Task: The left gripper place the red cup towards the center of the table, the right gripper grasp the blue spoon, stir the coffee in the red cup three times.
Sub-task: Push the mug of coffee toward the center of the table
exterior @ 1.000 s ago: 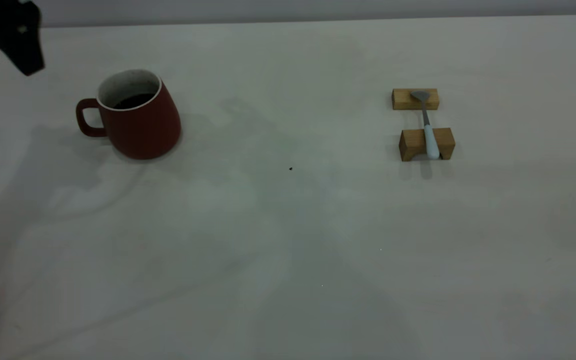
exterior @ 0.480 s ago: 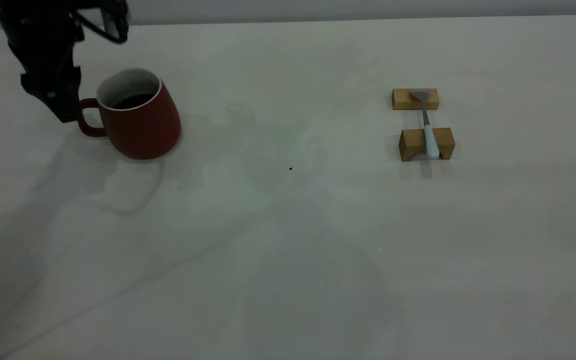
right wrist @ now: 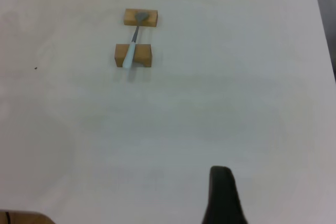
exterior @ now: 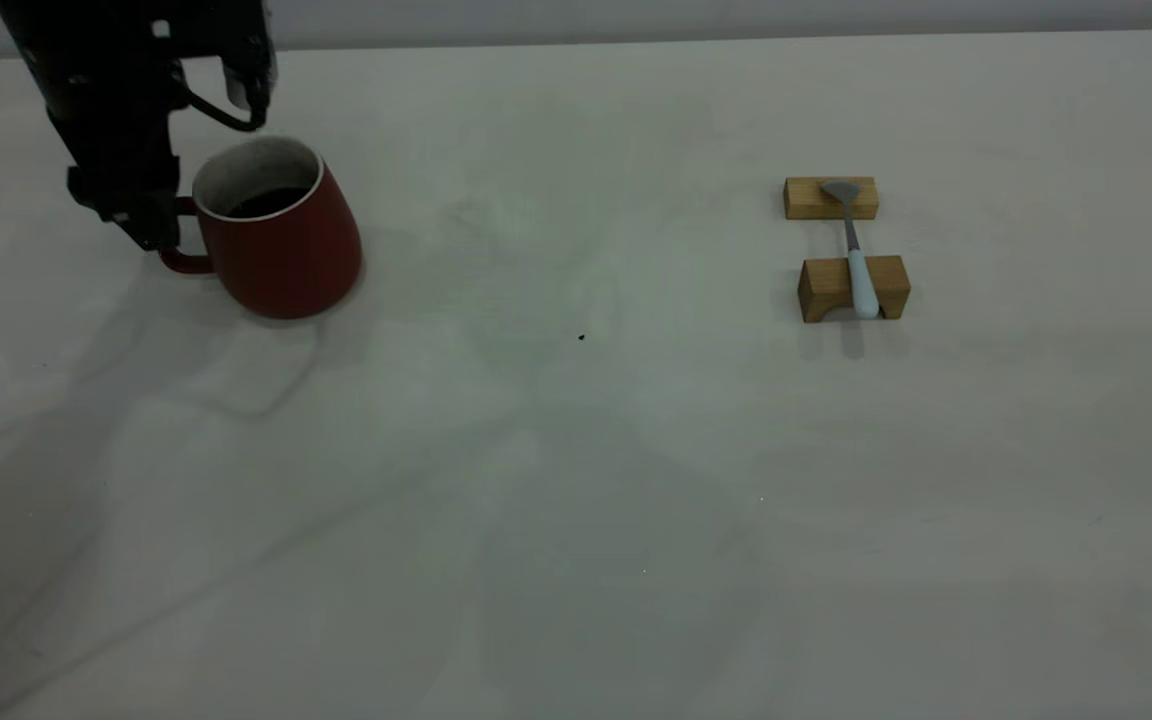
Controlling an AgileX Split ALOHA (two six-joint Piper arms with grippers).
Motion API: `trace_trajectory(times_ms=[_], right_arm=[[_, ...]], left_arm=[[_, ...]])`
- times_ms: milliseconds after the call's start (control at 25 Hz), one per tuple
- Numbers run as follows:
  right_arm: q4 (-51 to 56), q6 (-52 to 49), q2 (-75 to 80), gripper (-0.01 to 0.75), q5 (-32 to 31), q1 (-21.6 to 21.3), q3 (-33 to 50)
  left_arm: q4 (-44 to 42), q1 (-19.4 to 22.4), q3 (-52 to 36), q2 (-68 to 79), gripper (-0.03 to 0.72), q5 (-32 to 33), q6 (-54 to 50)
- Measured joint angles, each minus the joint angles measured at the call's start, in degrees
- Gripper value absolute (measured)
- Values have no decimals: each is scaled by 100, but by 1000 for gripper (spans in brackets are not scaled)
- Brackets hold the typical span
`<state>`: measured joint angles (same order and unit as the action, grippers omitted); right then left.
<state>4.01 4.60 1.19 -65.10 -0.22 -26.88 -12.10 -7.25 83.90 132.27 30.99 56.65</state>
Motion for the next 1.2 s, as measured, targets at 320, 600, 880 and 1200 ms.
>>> trace_trajectory(times_ms=[320, 600, 880, 1200], right_arm=[[0, 0, 0, 580, 0, 0, 0], [0, 0, 0, 580, 0, 0, 0], [0, 0, 0, 580, 0, 0, 0], [0, 0, 0, 580, 0, 0, 0]], left_arm=[[207, -25, 0, 53, 480, -258, 463], [409, -25, 0, 65, 249, -281, 567], [602, -102, 0, 65, 216, -285, 565], [719, -719, 0, 76, 216, -327, 565]])
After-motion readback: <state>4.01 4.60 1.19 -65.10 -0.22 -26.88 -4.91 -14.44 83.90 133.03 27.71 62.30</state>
